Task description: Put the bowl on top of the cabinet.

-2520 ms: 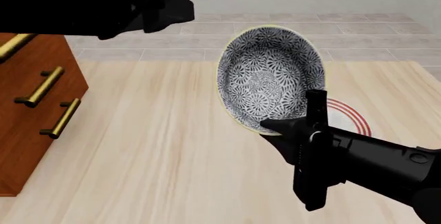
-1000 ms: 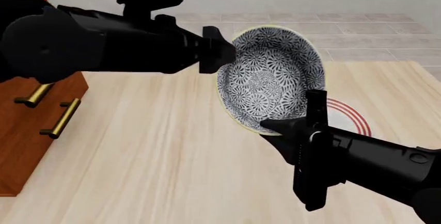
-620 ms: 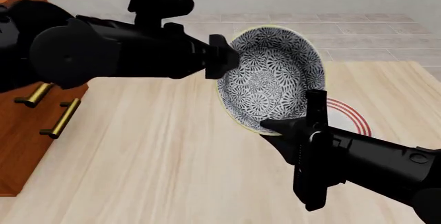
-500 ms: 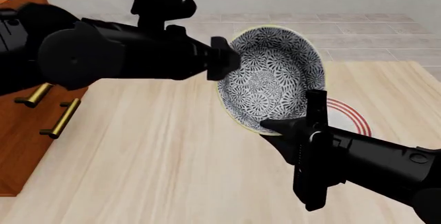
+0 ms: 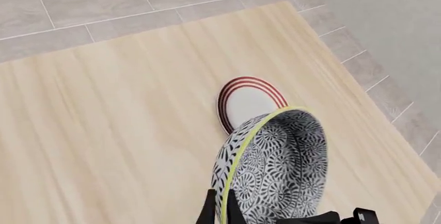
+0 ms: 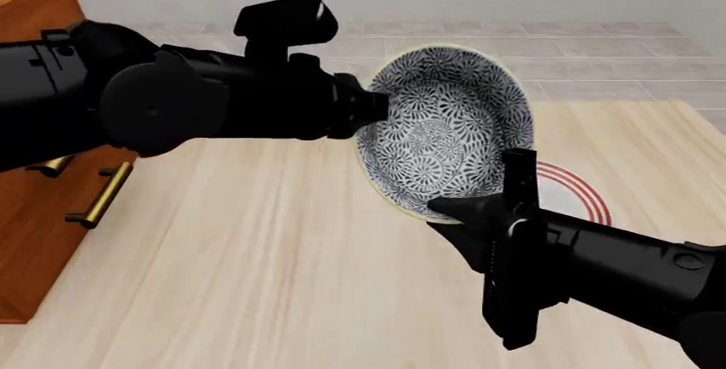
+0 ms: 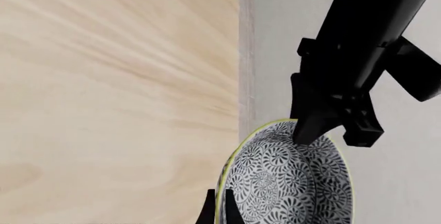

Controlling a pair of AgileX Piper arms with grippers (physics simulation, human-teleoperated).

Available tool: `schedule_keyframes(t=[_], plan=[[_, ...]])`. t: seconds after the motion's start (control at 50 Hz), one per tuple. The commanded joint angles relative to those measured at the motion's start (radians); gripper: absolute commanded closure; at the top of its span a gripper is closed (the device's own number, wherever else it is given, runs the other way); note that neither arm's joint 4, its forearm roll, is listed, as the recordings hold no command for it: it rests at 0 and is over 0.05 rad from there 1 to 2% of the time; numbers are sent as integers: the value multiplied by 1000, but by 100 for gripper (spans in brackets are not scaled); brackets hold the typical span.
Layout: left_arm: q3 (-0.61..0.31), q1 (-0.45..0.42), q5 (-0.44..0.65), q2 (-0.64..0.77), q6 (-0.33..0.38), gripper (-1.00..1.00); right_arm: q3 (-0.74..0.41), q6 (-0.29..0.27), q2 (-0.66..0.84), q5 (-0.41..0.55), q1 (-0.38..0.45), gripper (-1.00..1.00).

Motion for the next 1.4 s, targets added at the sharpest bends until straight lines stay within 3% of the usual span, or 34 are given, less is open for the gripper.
schedule_keyframes(t=[0.02, 0.4, 0.42, 0.78, 1.4], plan=[[13, 11, -12, 5, 3, 100, -6, 0, -2, -7, -2, 100], [31, 27, -19, 4, 7, 100, -6, 0, -2, -7, -2, 100], [33, 31, -20, 3, 9, 100, -6, 0, -2, -7, -2, -100], [65, 84, -59, 12, 20, 100, -6, 0, -2, -7, -2, -100], [125, 305, -122, 27, -5, 100, -6, 0, -2, -7, -2, -100]])
